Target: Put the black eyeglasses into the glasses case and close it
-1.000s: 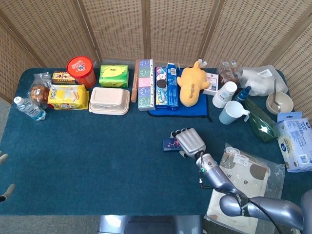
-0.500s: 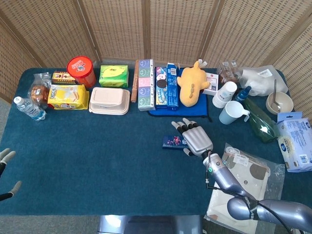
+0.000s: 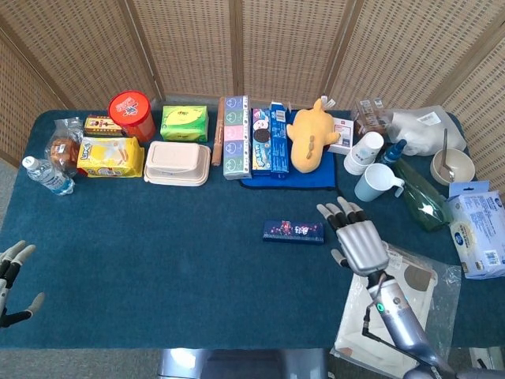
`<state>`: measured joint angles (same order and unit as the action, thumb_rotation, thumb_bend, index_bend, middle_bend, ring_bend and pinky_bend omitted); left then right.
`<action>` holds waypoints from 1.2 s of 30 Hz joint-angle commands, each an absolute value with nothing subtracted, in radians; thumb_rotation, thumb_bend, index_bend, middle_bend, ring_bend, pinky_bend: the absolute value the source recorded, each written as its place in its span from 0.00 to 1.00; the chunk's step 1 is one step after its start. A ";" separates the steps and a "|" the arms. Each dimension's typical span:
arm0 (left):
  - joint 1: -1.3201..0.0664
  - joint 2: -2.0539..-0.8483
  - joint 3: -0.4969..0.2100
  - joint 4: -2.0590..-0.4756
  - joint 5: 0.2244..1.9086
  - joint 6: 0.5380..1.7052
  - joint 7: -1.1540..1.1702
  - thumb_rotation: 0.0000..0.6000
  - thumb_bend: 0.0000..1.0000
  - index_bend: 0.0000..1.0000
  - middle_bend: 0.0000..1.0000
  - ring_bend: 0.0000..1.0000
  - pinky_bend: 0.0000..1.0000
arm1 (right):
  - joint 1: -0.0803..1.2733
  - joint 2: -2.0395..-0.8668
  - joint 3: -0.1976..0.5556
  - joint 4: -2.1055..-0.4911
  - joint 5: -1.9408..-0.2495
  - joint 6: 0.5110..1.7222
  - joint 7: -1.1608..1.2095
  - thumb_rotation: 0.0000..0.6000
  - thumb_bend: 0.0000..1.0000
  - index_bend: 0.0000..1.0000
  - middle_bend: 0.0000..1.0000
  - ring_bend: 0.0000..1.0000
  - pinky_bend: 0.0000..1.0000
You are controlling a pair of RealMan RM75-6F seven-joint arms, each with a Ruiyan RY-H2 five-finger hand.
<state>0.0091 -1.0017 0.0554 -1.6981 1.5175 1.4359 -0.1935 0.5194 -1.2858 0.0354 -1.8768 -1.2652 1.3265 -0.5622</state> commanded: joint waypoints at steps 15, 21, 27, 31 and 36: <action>0.034 -1.065 0.068 -1.793 1.539 1.489 0.105 1.00 0.31 0.09 0.04 0.00 0.00 | 0.135 -1.273 -0.135 -1.706 -1.514 1.712 -0.440 1.00 0.26 0.23 0.22 0.11 0.15; 0.029 -1.089 0.065 -1.817 1.580 1.508 0.140 1.00 0.31 0.09 0.05 0.00 0.00 | 0.107 -1.255 -0.129 -1.693 -1.549 1.717 -0.399 1.00 0.26 0.23 0.22 0.12 0.15; 0.036 -1.071 0.069 -1.862 1.605 1.532 0.170 1.00 0.31 0.09 0.05 0.00 0.00 | 0.078 -1.258 -0.122 -1.665 -1.569 1.713 -0.352 1.00 0.26 0.23 0.22 0.12 0.15; 0.042 -1.057 0.070 -1.876 1.608 1.543 0.170 1.00 0.31 0.09 0.05 0.00 0.00 | 0.061 -1.260 -0.114 -1.650 -1.581 1.710 -0.331 1.00 0.26 0.23 0.22 0.12 0.15; 0.038 -1.057 0.069 -1.880 1.600 1.532 0.163 1.00 0.31 0.09 0.04 0.00 0.00 | 0.048 -1.263 -0.102 -1.646 -1.589 1.698 -0.324 1.00 0.26 0.23 0.22 0.12 0.15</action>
<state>0.0392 -1.0566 0.0694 -1.8793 1.6011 1.5335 0.1638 0.0490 -1.2630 -0.1030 -1.6465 -1.5885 1.6983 -0.3247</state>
